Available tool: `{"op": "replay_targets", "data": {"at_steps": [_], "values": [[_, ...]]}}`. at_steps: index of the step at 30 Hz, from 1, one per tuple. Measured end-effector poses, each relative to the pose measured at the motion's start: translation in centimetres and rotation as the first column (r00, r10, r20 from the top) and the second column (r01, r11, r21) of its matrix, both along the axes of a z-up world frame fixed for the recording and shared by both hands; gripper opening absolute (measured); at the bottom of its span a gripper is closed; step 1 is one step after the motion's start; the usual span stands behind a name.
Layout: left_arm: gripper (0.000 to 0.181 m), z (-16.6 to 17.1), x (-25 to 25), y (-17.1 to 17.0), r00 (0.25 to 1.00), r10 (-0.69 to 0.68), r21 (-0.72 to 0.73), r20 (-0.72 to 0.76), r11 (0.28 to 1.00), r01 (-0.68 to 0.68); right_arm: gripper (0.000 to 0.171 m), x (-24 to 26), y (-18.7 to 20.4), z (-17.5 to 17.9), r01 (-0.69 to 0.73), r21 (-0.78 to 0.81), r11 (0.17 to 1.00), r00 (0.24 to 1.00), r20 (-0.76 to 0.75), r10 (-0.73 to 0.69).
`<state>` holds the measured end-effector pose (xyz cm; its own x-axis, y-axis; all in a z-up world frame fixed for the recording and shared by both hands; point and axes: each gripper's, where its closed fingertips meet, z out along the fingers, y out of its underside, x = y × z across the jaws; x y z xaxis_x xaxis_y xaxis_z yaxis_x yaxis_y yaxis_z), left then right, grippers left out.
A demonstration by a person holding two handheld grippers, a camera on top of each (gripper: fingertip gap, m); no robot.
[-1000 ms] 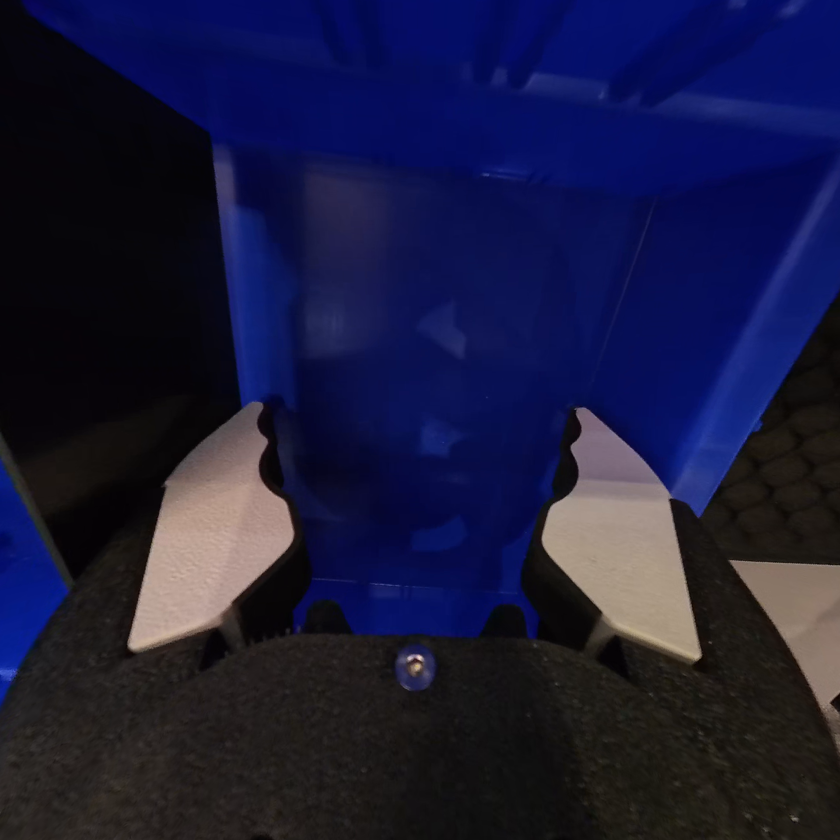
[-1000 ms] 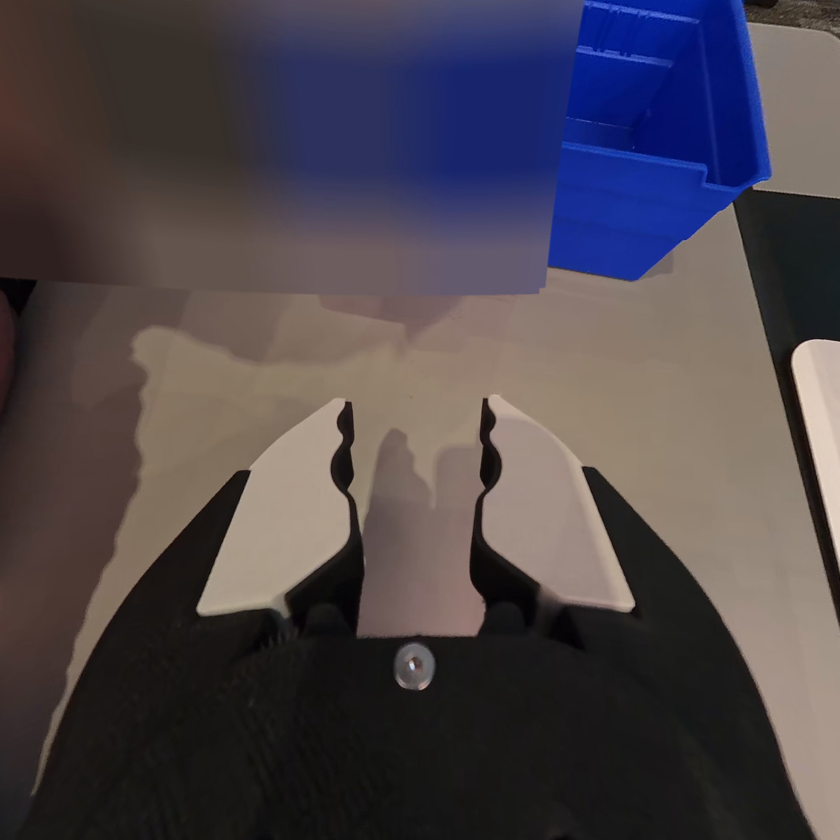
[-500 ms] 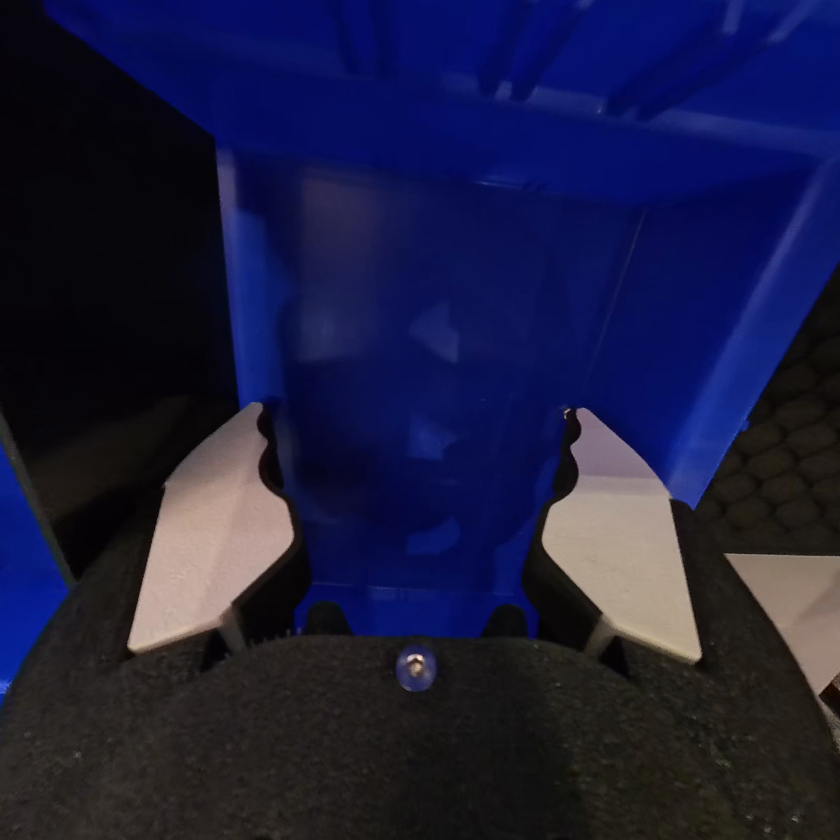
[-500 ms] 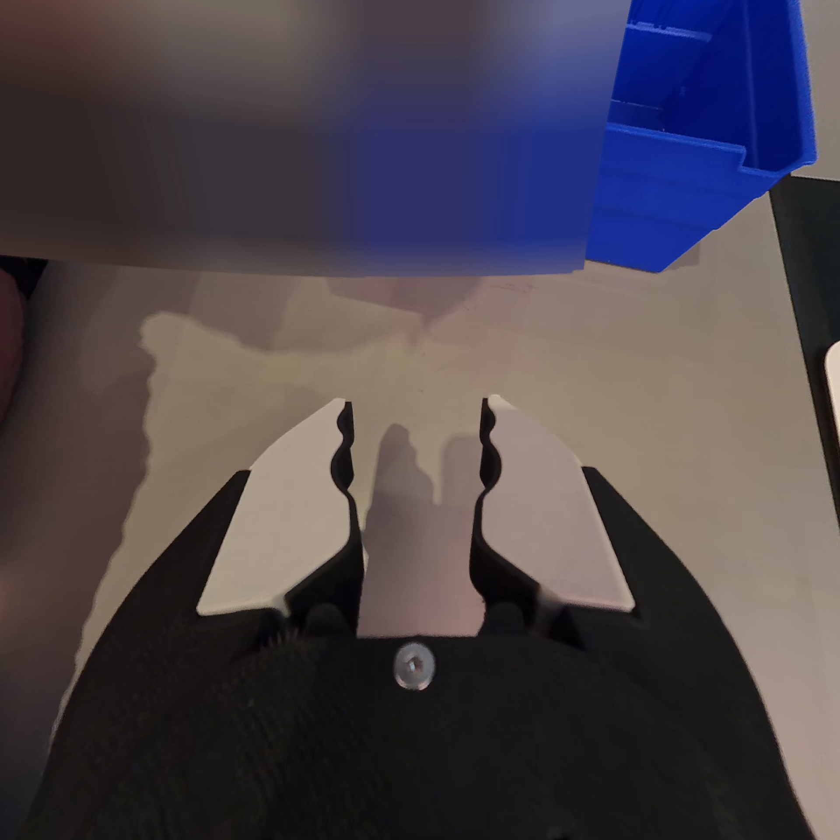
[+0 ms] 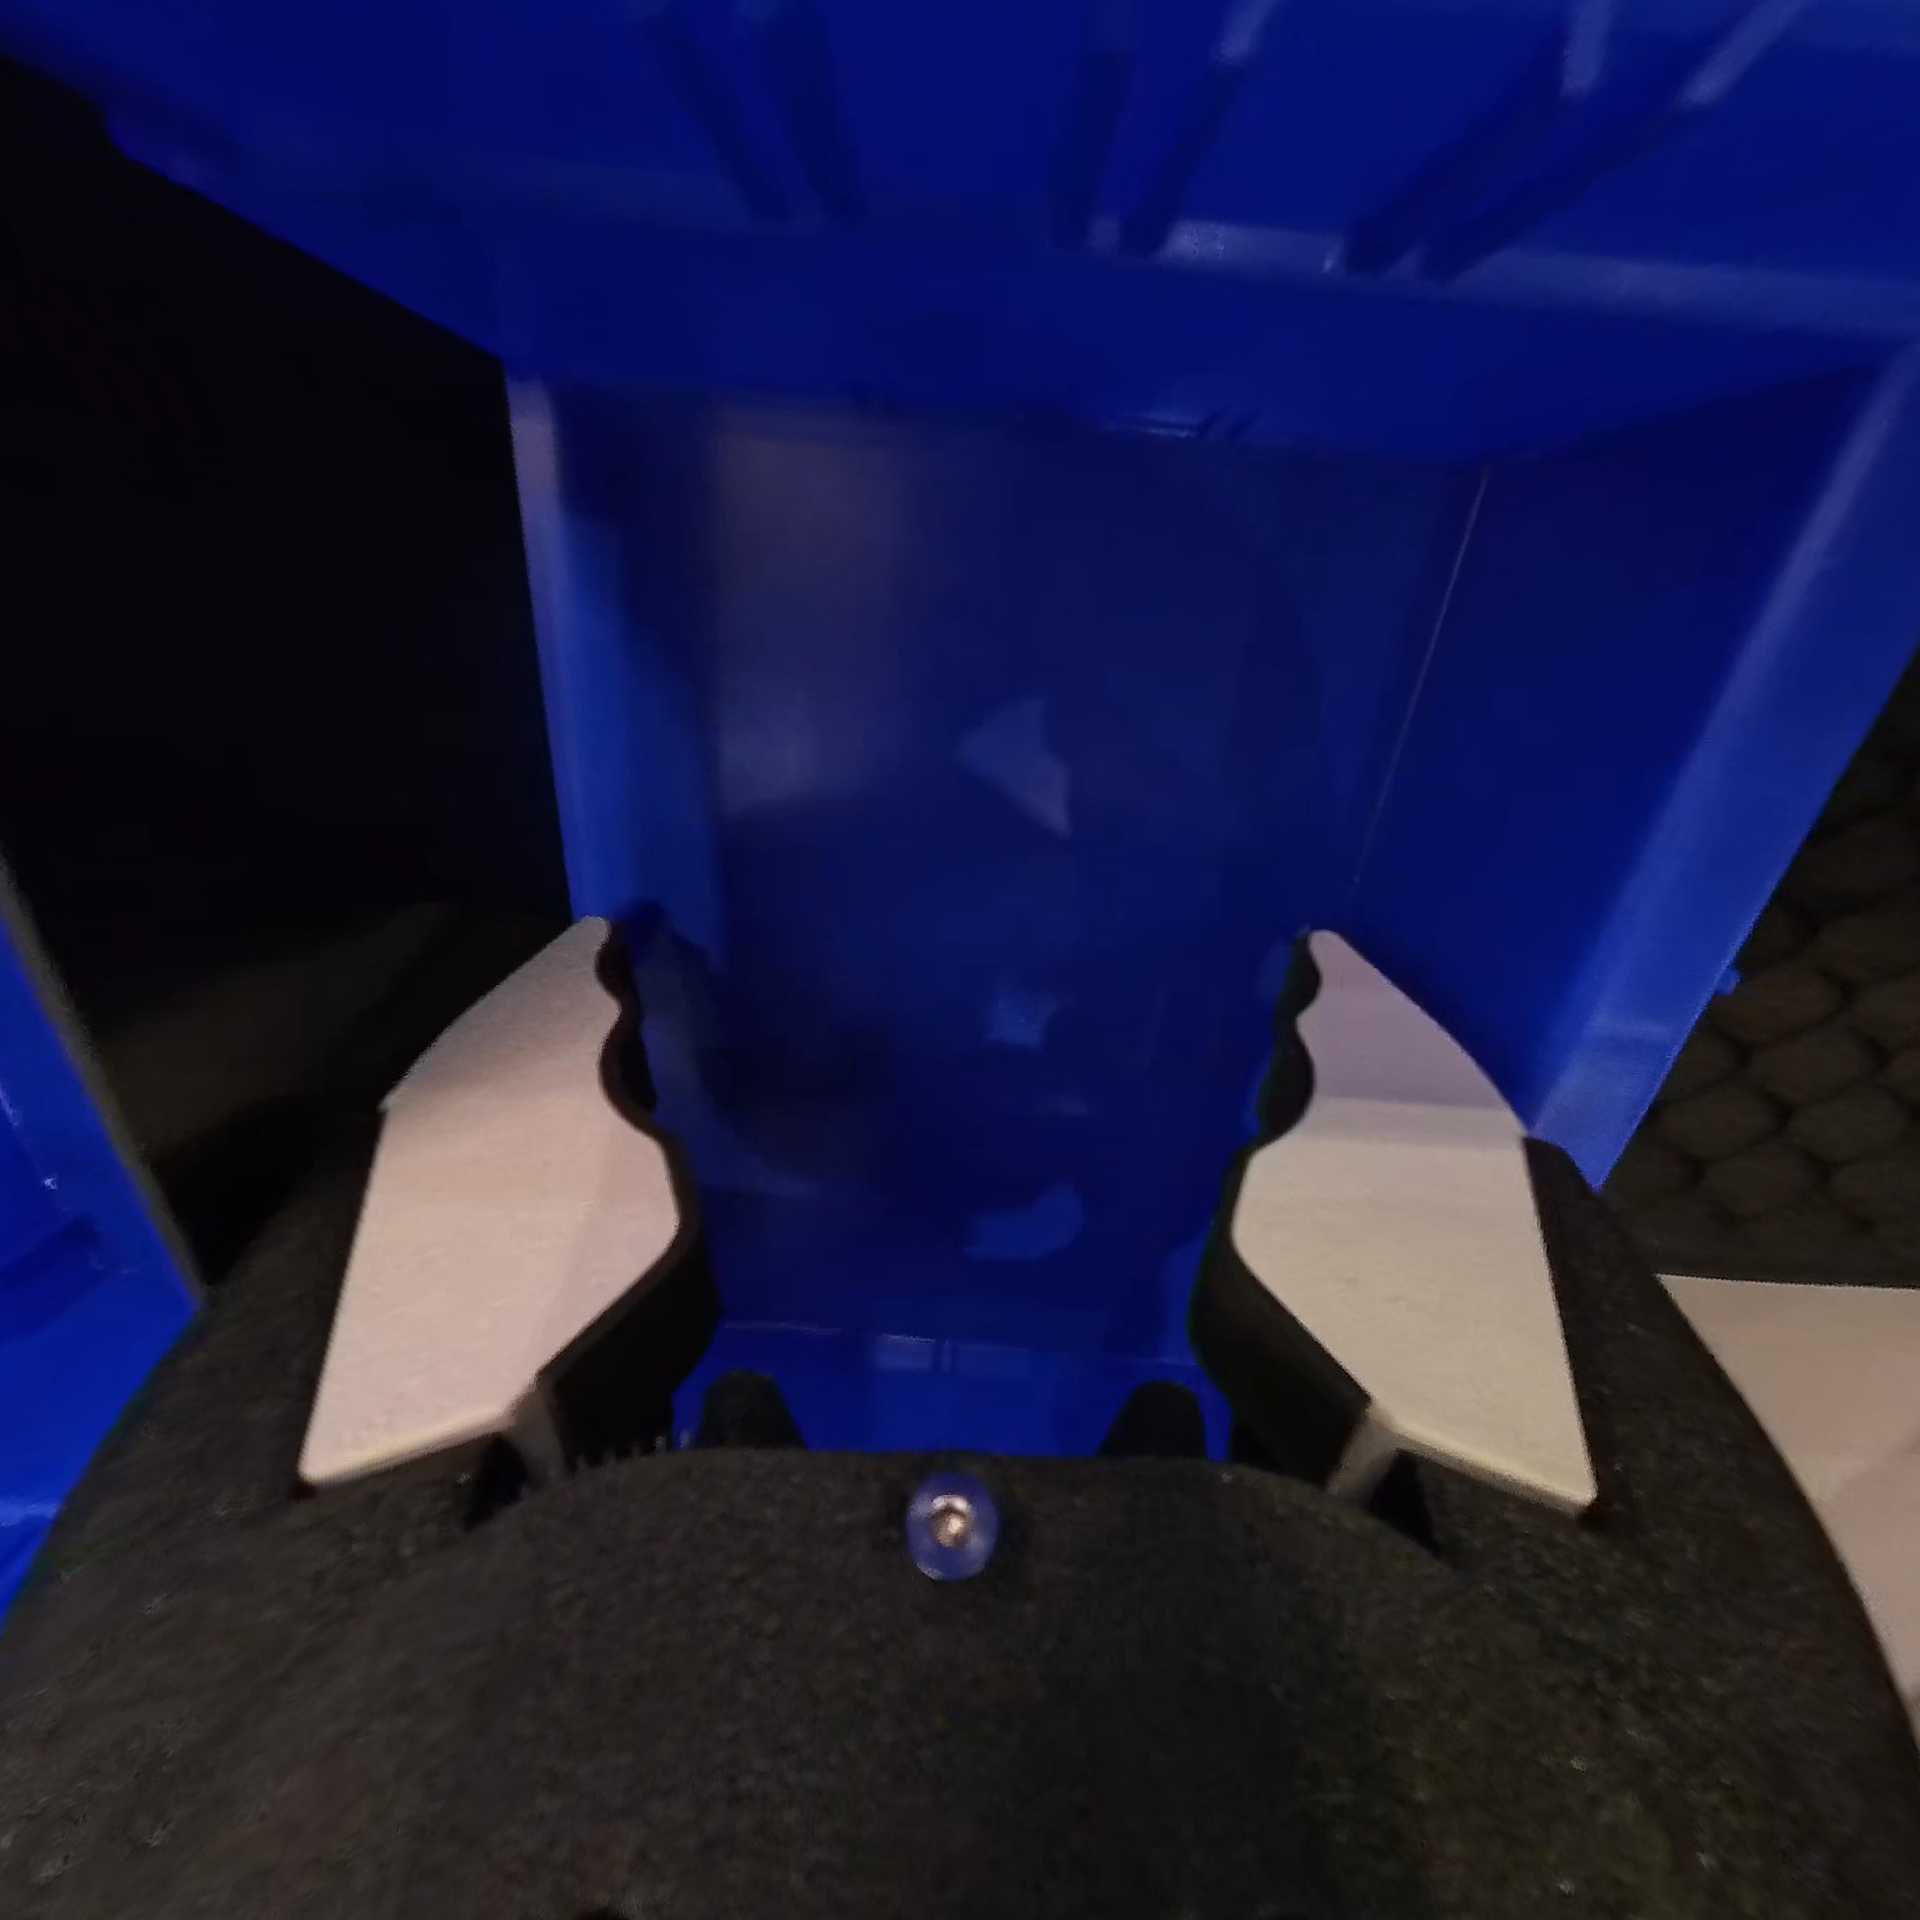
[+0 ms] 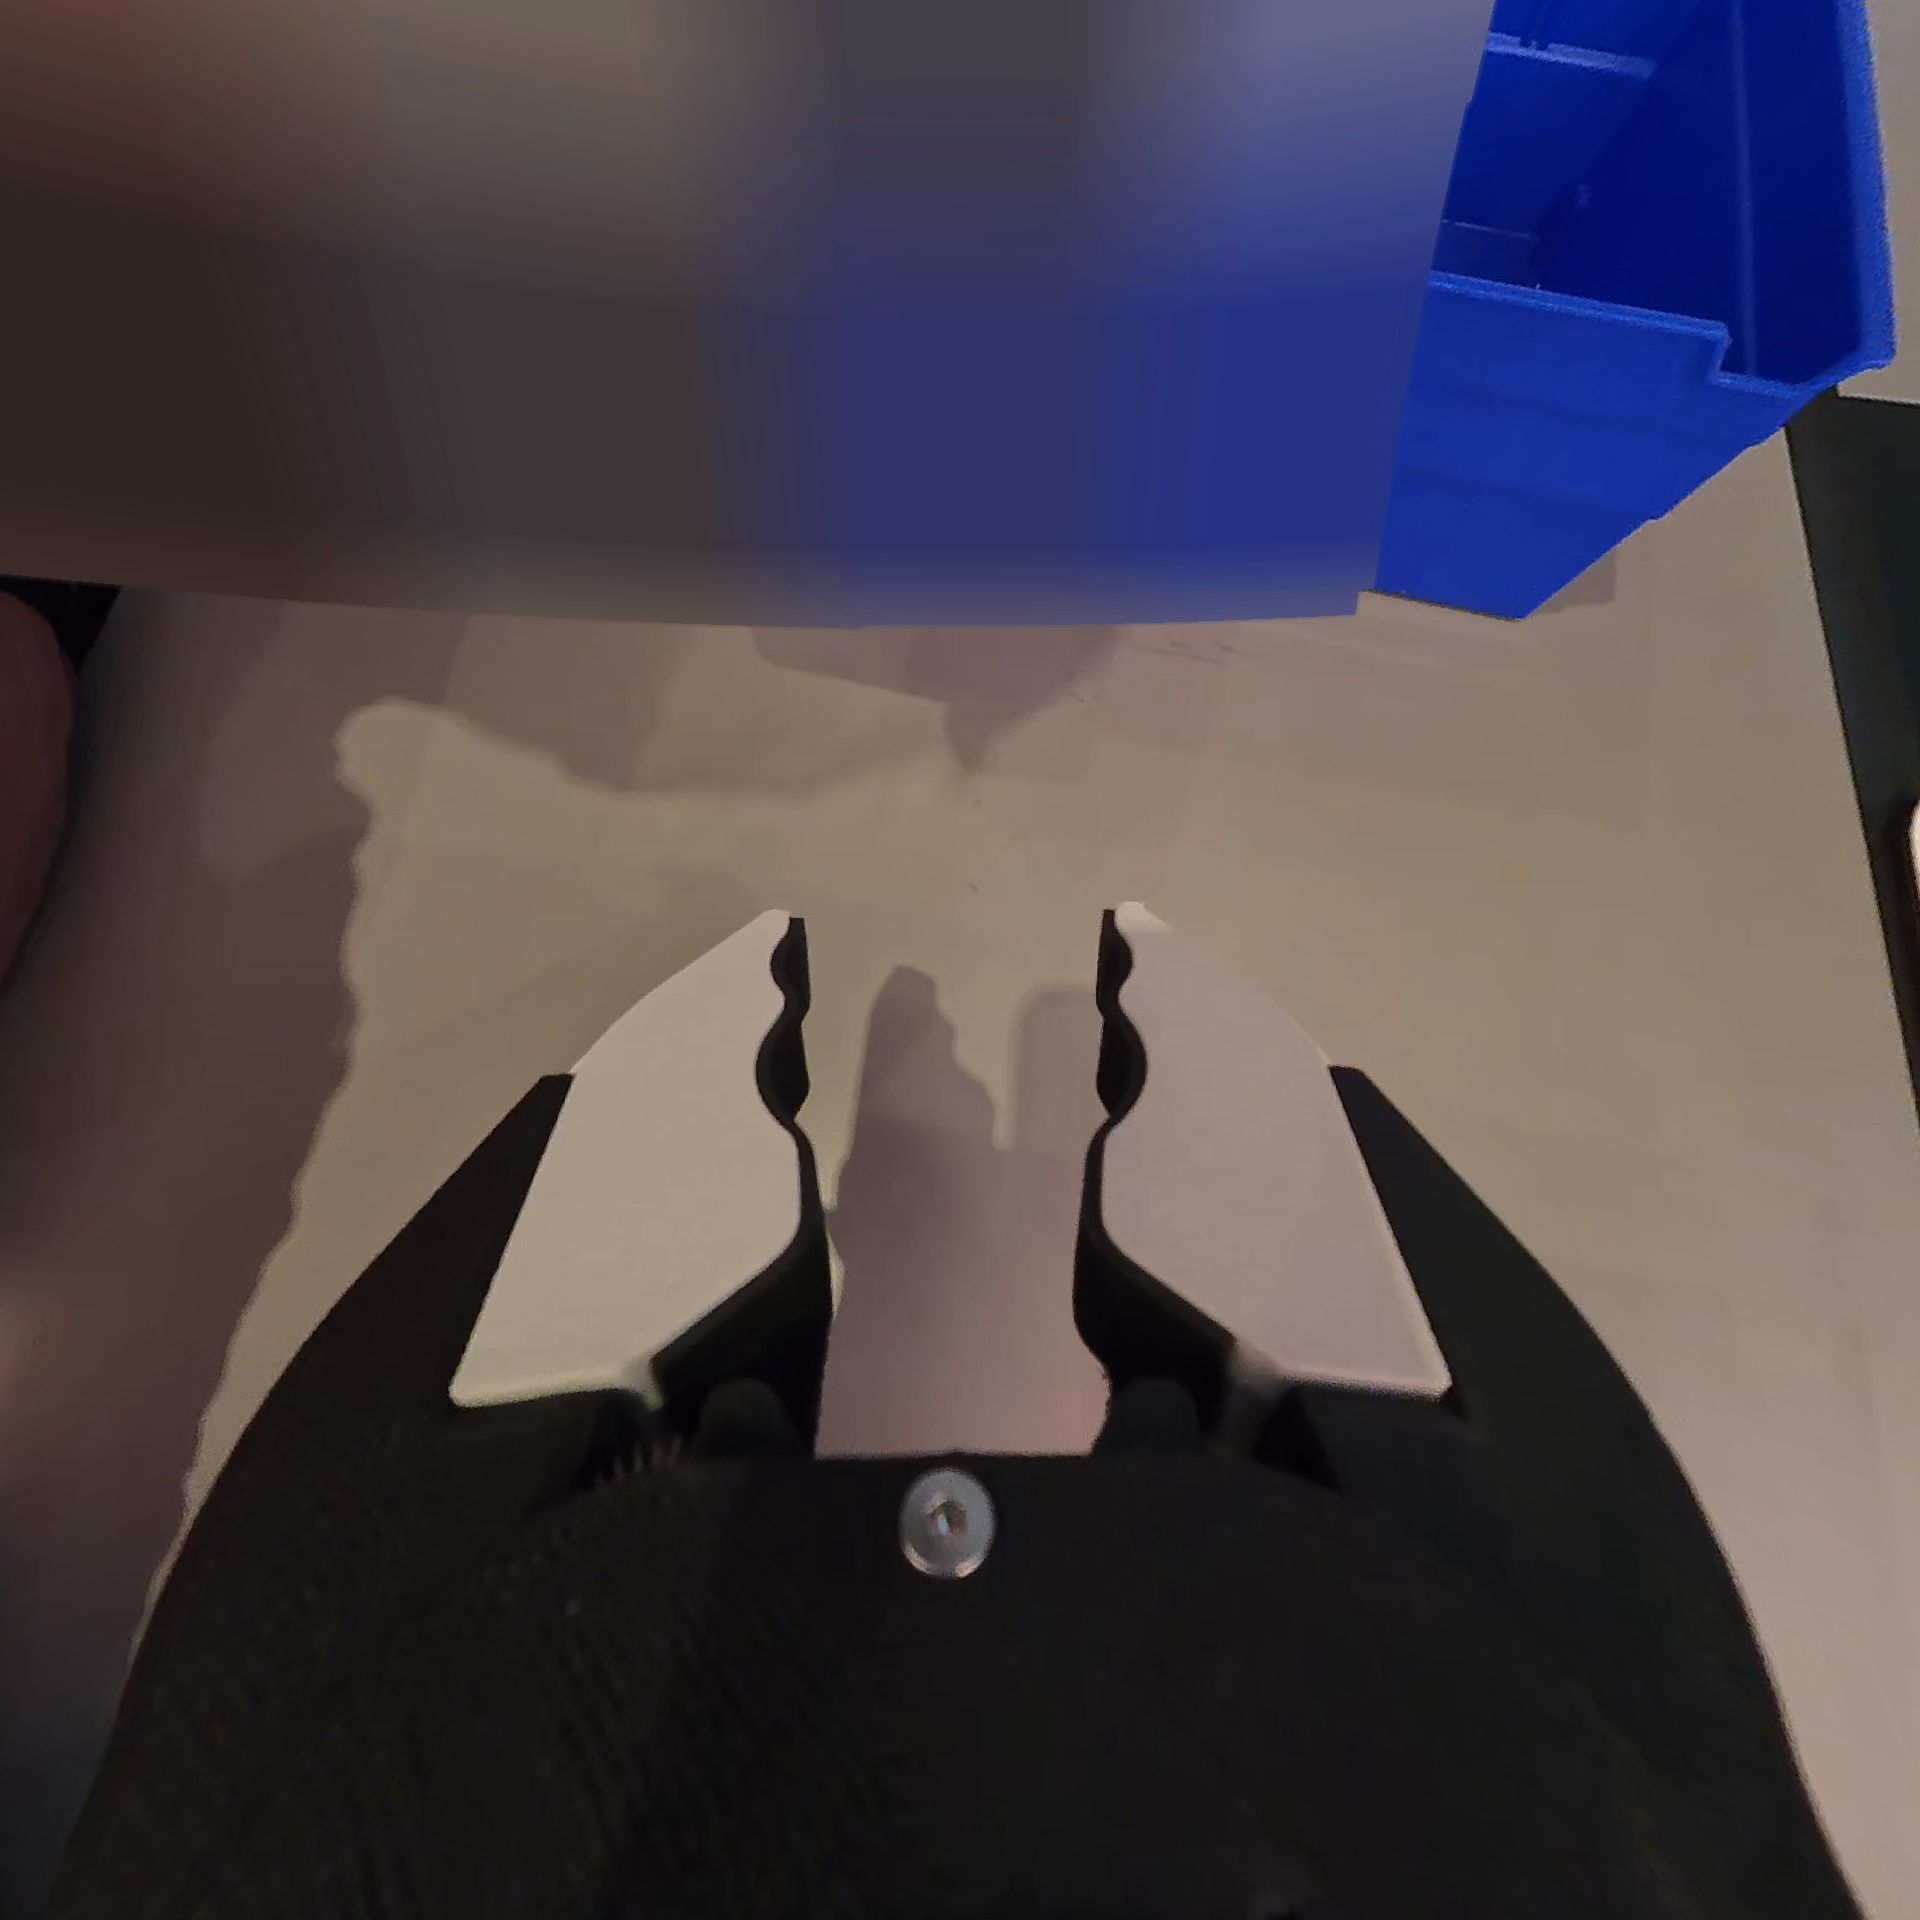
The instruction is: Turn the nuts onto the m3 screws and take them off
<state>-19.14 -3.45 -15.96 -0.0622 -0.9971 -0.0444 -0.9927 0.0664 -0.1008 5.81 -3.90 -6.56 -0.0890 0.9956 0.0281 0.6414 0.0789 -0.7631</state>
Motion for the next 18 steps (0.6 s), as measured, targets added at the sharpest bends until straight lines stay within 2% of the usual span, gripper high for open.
{"op": "replay_targets", "data": {"at_steps": [2,10,18], "values": [[0.105,0.5,0.1,0.7,1.0,-0.015,0.058,0.018,0.998,0.014,0.054,0.0,-0.1,-0.1,-0.004,-0.004,1.0,1.0,0.002,0.004],[0.116,0.3,-0.3,-0.1,1.0,0.013,0.006,0.011,1.0,-0.013,0.054,0.0,-0.3,-0.2,-0.013,-0.006,1.0,1.0,0.011,0.013],[0.117,-0.1,-0.3,0.2,0.999,0.045,0.009,-0.003,0.999,-0.045,0.054,0.0,-0.3,-0.2,-0.016,-0.006,1.0,1.0,0.014,0.016]]}}
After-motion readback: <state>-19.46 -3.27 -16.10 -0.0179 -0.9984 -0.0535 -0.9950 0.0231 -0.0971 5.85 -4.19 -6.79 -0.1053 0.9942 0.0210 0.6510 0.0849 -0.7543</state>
